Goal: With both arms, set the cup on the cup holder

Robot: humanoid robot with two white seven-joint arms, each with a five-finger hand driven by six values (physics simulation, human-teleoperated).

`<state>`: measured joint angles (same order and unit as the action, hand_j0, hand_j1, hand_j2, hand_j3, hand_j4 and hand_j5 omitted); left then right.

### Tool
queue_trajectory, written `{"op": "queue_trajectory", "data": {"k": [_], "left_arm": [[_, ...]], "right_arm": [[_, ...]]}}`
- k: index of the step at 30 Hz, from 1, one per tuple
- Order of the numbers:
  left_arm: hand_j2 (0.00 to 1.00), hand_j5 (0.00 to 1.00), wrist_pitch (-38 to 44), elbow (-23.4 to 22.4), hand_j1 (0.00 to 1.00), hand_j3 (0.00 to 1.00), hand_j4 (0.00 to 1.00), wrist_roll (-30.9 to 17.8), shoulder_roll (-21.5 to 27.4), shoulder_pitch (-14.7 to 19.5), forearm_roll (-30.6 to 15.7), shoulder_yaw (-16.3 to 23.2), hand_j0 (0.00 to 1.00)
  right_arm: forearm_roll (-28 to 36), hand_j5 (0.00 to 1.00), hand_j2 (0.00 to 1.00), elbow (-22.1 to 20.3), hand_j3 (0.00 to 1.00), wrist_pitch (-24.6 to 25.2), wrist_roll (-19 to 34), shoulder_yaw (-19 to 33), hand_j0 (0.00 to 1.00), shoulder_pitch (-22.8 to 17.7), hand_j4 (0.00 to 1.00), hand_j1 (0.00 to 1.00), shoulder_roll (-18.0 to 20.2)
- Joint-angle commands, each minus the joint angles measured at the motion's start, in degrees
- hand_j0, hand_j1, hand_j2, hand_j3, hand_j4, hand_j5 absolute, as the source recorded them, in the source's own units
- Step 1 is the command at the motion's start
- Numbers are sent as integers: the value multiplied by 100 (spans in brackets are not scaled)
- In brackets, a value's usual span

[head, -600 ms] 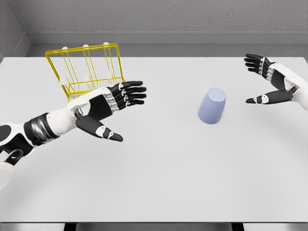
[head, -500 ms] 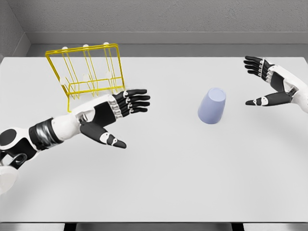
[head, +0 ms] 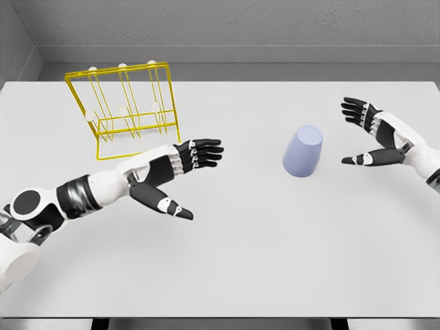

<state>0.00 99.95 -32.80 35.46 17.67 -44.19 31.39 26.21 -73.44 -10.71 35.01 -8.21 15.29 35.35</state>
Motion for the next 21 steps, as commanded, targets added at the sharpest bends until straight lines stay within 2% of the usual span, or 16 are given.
{"op": "queue_trajectory", "data": {"k": [1, 7, 14, 21], "left_arm": [[100, 100, 9, -28, 100, 100, 100, 397, -92, 0, 94, -19, 100], [100, 100, -8, -28, 100, 100, 100, 397, -100, -44, 94, -19, 100], [100, 100, -8, -90, 100, 100, 100, 397, -171, -53, 103, -19, 100], [100, 100, 9, -160, 100, 100, 100, 397, -259, -53, 112, -19, 100]], "right_arm": [[42, 100, 100, 14, 100, -256, -1, 4, 100, 0, 100, 100, 16], [42, 100, 100, 84, 100, -265, -1, -49, 100, -123, 100, 100, 8], [25, 100, 100, 128, 100, -265, -1, -260, 100, -70, 100, 100, -72], [-54, 100, 100, 259, 100, -274, -1, -356, 100, -18, 100, 100, -318]]}}
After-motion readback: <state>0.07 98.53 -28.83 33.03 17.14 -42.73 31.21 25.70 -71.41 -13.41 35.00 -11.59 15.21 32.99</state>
